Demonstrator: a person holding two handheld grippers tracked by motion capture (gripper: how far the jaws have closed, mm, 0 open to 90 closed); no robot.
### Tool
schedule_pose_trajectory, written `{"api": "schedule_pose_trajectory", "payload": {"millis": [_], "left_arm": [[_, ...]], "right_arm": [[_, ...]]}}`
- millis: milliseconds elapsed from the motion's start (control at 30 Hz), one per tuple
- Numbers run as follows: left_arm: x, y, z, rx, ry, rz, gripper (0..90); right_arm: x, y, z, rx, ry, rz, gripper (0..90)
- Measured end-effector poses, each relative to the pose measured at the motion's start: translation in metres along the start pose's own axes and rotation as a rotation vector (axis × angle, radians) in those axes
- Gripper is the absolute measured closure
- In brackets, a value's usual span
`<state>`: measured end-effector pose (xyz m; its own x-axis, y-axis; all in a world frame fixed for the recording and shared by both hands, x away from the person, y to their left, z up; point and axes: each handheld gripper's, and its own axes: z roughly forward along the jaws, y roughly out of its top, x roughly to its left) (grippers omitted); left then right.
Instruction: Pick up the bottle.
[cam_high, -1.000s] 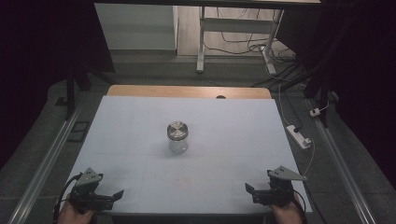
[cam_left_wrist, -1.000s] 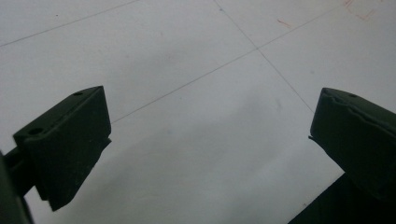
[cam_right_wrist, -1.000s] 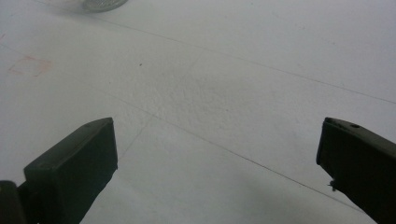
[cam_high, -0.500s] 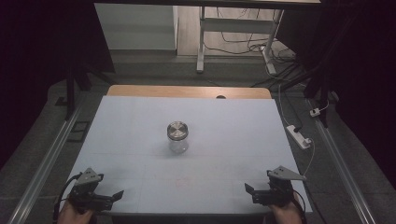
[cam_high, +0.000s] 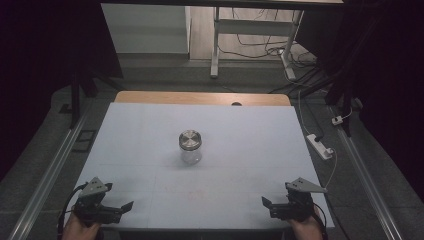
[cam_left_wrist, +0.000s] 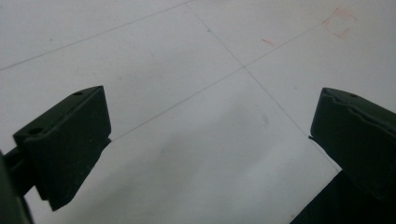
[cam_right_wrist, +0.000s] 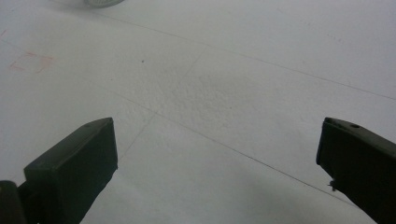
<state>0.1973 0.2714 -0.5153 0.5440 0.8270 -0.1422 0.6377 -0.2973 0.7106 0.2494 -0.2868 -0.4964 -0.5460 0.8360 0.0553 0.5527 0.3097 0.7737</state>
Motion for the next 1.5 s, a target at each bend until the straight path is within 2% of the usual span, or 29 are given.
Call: {"api": "schedule_pose_trajectory", "payload": {"millis": [200,467,567,833,1200,1500], "left_arm": [[-0.002,0.003,0.005,0.011,-0.027,0.021,0.0],[-0.002,0.014,0.013,-0.001,-0.062,0.049,0.0],[-0.003,0.018,0.016,-0.035,-0.084,0.078,0.0],[-0.001,0.024,0.024,-0.053,-0.121,0.082,0.0],[0.0,0.035,0.04,-0.071,-0.139,0.09,0.0],[-0.003,0.051,0.057,-0.045,-0.143,0.107,0.0]], "right_arm": [[0.0,0.0,0.0,0.002,0.001,-0.004,0.0],[0.0,0.0,0.0,0.003,0.002,-0.001,0.0],[0.0,0.0,0.0,0.003,0.004,-0.001,0.0],[0.0,0.0,0.001,0.003,0.007,-0.002,0.0],[0.0,0.0,0.001,0.009,0.007,-0.003,0.0],[0.0,0.0,0.002,0.013,0.009,-0.006,0.0]]}}
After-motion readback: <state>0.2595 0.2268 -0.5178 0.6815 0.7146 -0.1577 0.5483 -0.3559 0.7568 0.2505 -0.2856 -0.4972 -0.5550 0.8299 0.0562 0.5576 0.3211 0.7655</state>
